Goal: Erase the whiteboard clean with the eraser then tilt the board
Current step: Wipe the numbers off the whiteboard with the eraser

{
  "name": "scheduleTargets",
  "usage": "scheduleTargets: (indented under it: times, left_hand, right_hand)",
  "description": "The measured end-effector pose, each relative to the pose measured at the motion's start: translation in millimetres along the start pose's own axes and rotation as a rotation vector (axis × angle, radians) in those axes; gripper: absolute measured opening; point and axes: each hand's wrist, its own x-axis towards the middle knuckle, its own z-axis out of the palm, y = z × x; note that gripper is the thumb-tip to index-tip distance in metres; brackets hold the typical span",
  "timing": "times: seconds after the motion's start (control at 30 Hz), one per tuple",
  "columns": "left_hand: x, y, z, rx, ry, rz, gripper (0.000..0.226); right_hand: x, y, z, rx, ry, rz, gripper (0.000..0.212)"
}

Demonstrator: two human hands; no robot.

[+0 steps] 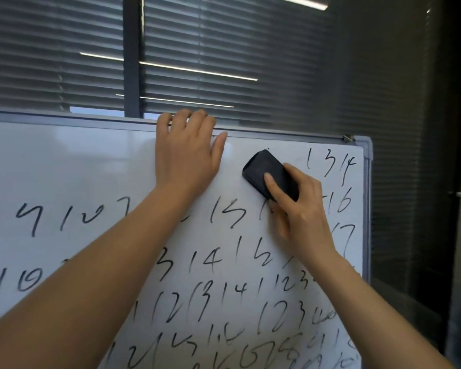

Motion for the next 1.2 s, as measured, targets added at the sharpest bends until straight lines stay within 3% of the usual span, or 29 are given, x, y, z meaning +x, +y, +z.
scheduleTargets:
  times: [0.17,0.3,0.57,0.67,0.77,0.93,1.2]
  left_hand:
    - [0.0,-2.9,1.1,-0.020,0.040,0.017,0.045]
    - [0.0,-6.9,1.0,-0.006,0.036,0.039,0.047]
    - [0.2,-1.0,-0.3,0.004,-0.029,0.006,0.054]
    - [3.0,10.5,-0.1,0.015,-0.043,0.005,0.060]
    - [6.2,33.9,4.2,0.007,-0.088,0.036,0.063]
    - [12.9,74.5,19.2,0.046,-0.103,0.061,0.054]
    - [13.8,75.2,31.4,0.071,-0.037,0.003,0.043]
  right_hand:
    - [7.9,-19.6,9.6,-0.020,0.027,0.083,0.047]
    - [11.7,-22.2,12.2,-0.034,0.073,0.257,0.049]
    - [6.3,32.9,-7.5,-0.097,0.116,0.525,0.046]
    - [6.3,24.0,-0.3,-0.048,0.126,0.472,0.047]
    - [1.6,8.7,7.4,-0.002,0.082,0.249,0.050]
    - [-6.6,42.5,-7.7,-0.018,0.003,0.039,0.047]
    - [-9.5,110.8,-22.3,-0.034,0.040,0.156,0.048]
